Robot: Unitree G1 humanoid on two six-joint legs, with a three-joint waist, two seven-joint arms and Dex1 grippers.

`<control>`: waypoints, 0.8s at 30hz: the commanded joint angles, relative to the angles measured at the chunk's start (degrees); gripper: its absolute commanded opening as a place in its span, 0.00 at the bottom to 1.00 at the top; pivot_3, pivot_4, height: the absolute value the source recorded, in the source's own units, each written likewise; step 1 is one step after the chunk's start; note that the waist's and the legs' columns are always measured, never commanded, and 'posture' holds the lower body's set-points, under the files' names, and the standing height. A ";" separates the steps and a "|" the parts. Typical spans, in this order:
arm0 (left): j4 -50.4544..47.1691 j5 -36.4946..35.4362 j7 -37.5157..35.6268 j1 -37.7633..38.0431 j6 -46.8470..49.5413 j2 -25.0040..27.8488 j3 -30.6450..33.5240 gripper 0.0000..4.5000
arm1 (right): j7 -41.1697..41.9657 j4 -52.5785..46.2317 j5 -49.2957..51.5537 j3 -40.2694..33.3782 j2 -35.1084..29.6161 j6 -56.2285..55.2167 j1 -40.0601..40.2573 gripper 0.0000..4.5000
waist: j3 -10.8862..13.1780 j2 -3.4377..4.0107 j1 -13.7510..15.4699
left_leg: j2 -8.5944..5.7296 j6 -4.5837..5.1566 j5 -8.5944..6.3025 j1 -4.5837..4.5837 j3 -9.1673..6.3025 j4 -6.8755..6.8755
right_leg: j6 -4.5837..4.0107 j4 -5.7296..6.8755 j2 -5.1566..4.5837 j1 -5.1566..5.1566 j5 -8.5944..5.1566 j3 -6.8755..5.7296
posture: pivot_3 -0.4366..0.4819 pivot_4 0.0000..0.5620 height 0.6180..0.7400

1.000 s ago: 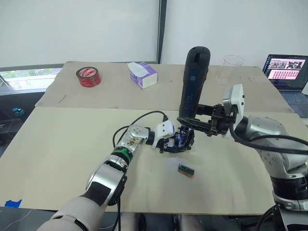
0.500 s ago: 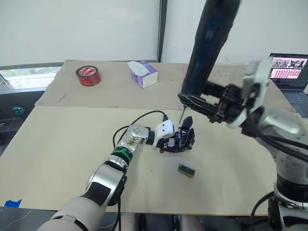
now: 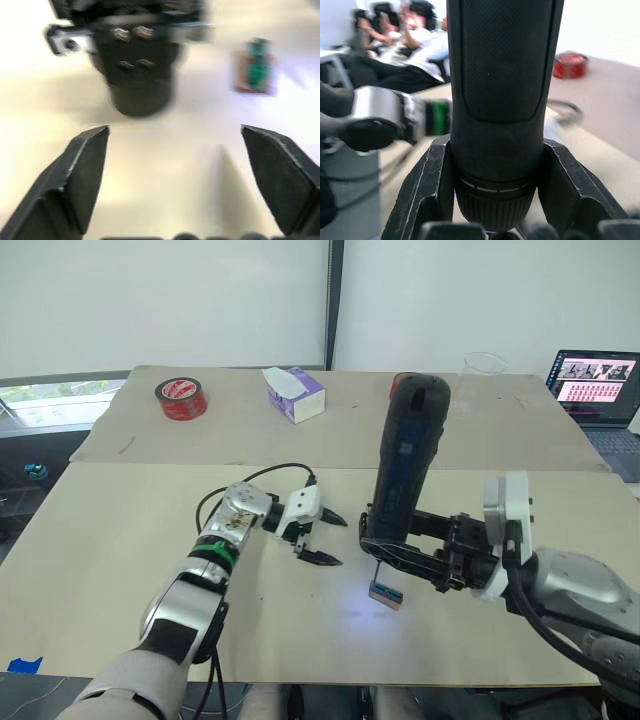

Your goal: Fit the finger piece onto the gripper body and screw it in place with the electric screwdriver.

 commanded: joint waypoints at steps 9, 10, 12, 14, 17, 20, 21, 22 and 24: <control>-19.61 -3.69 2.83 10.34 7.71 -3.44 -6.57 1.00 | -2.21 -3.75 -14.44 -0.72 6.16 -12.80 10.55 0.42 | 0.00 -0.01 0.64 | -0.06 0.18 -0.10 -0.05 -0.08 0.34 | 0.22 -0.01 0.02 0.12 -0.09 0.09 | 0.48 0.27 1.00; -19.02 -3.49 3.57 10.30 7.33 -4.03 -6.71 1.00 | -1.61 -3.06 -16.08 0.02 6.54 -13.76 11.31 0.42 | 0.00 -0.01 0.55 | -0.06 0.18 -0.10 -0.05 -0.07 0.32 | 0.20 -0.01 0.02 0.11 -0.08 0.09 | 0.48 0.27 1.00; -18.47 -3.18 4.65 10.44 6.88 -4.78 -7.17 1.00 | -0.74 -2.15 -18.17 1.26 7.30 -15.30 12.48 0.42 | 0.00 -0.01 0.38 | -0.05 0.15 -0.09 -0.02 -0.09 0.27 | 0.16 0.01 0.06 0.11 -0.06 0.09 | 0.48 0.27 1.00; -18.43 -2.56 5.31 10.82 5.79 -4.99 -7.95 1.00 | -0.39 -1.98 -19.19 2.33 7.93 -16.21 12.99 0.42 | 0.00 -0.01 0.28 | -0.05 0.12 -0.07 -0.02 -0.08 0.25 | 0.15 0.03 0.08 0.09 -0.06 0.09 | 0.48 0.27 1.00; -17.83 -1.97 6.49 10.79 5.19 -5.28 -8.28 1.00 | -0.16 -2.17 -20.31 3.99 8.80 -16.94 13.25 0.42 | 0.00 -0.01 0.23 | -0.05 0.12 -0.07 -0.02 -0.08 0.26 | 0.15 0.03 0.07 0.09 -0.06 0.09 | 0.48 0.27 1.00; -17.47 -1.85 6.78 10.63 4.69 -4.98 -8.37 1.00 | -0.35 -2.12 -21.09 4.82 9.29 -17.40 12.89 0.42 | 0.00 -0.01 0.29 | -0.05 0.13 -0.07 -0.02 -0.10 0.27 | 0.15 0.02 0.06 0.10 -0.06 0.09 | 0.48 0.27 1.00; -17.38 -1.80 6.78 10.59 4.55 -4.89 -8.35 1.00 | -0.46 -2.04 -21.25 5.03 9.40 -17.43 12.66 0.42 | 0.00 -0.01 0.31 | -0.05 0.13 -0.08 -0.02 -0.10 0.27 | 0.15 0.02 0.06 0.10 -0.07 0.08 | 0.48 0.27 1.00; -17.29 -1.75 6.79 10.54 4.39 -4.85 -8.32 1.00 | -0.51 -1.92 -21.60 5.21 9.52 -17.57 12.40 0.42 | 0.00 -0.01 0.31 | -0.05 0.14 -0.08 -0.03 -0.10 0.27 | 0.15 0.02 0.05 0.10 -0.06 0.08 | 0.48 0.27 1.00; -17.04 -1.62 7.14 10.32 4.09 -4.92 -8.24 1.00 | -0.46 -1.61 -22.16 5.56 9.63 -17.51 11.90 0.42 | 0.00 -0.01 0.33 | -0.05 0.15 -0.09 -0.03 -0.09 0.27 | 0.14 0.01 0.05 0.10 -0.06 0.08 | 0.48 0.27 1.00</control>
